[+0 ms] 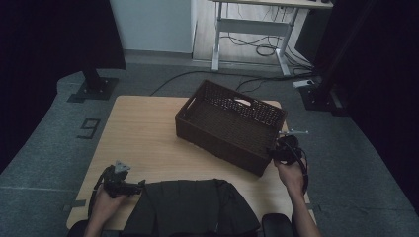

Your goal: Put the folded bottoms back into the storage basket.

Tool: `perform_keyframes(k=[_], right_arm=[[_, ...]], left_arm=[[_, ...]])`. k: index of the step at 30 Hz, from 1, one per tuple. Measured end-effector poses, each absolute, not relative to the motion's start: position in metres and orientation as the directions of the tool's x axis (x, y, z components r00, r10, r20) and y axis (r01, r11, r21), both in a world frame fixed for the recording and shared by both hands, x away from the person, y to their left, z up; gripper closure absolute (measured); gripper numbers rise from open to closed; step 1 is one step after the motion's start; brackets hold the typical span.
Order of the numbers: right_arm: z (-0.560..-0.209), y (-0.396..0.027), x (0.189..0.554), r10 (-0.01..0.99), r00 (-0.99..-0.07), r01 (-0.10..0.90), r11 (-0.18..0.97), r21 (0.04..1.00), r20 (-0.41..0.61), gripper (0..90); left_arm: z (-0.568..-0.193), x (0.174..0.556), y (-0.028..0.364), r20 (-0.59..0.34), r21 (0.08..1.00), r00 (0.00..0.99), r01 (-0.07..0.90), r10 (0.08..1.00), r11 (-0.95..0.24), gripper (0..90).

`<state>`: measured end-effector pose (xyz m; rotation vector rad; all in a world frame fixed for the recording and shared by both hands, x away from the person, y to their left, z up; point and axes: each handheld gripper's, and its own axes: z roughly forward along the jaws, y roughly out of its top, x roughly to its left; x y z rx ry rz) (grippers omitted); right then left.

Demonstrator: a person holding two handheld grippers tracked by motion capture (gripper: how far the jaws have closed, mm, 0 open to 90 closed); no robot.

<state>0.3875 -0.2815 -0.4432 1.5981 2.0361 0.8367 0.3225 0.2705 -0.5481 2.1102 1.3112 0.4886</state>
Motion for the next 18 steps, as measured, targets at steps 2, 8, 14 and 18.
perform_keyframes(k=[2, 8, 14, 18], right_arm=[[-0.443, -0.278, 0.388, 0.965, -0.261, 0.714, 0.168, 0.679, 0.036, 58.1], [-0.444, -0.271, 0.390, 0.958, -0.284, 0.710, 0.183, 0.680, 0.039, 63.7], [-0.444, -0.260, 0.390, 0.947, -0.319, 0.698, 0.206, 0.686, 0.040, 66.3], [-0.444, -0.251, 0.391, 0.940, -0.340, 0.690, 0.225, 0.688, 0.033, 67.9]], left_arm=[[-0.548, 0.322, 0.270, -0.004, 0.659, 0.444, 0.675, 0.896, -0.331, 0.0], [-0.548, 0.322, 0.270, -0.004, 0.659, 0.444, 0.675, 0.896, -0.332, 0.0], [-0.548, 0.322, 0.270, -0.004, 0.659, 0.444, 0.675, 0.896, -0.331, 0.0], [-0.548, 0.322, 0.270, -0.004, 0.659, 0.444, 0.675, 0.896, -0.332, 0.0]])
